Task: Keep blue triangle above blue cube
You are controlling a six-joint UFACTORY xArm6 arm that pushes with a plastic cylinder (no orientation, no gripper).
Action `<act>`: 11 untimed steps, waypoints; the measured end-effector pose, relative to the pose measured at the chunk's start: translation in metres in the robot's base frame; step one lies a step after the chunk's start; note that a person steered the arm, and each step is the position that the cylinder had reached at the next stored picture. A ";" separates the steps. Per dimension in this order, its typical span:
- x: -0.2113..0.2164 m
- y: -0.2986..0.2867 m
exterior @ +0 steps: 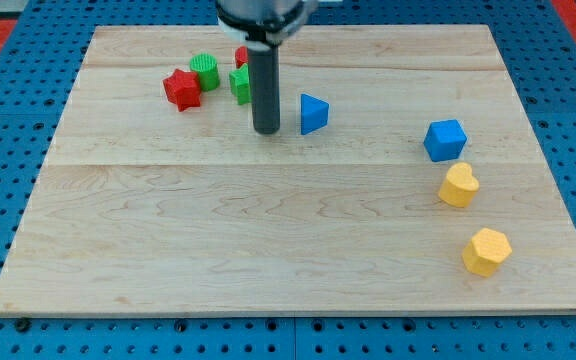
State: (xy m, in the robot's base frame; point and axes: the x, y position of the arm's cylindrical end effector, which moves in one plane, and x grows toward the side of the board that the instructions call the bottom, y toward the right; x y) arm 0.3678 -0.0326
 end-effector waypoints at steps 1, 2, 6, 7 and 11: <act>0.007 0.042; 0.011 0.093; -0.044 0.134; -0.077 0.195; -0.026 0.253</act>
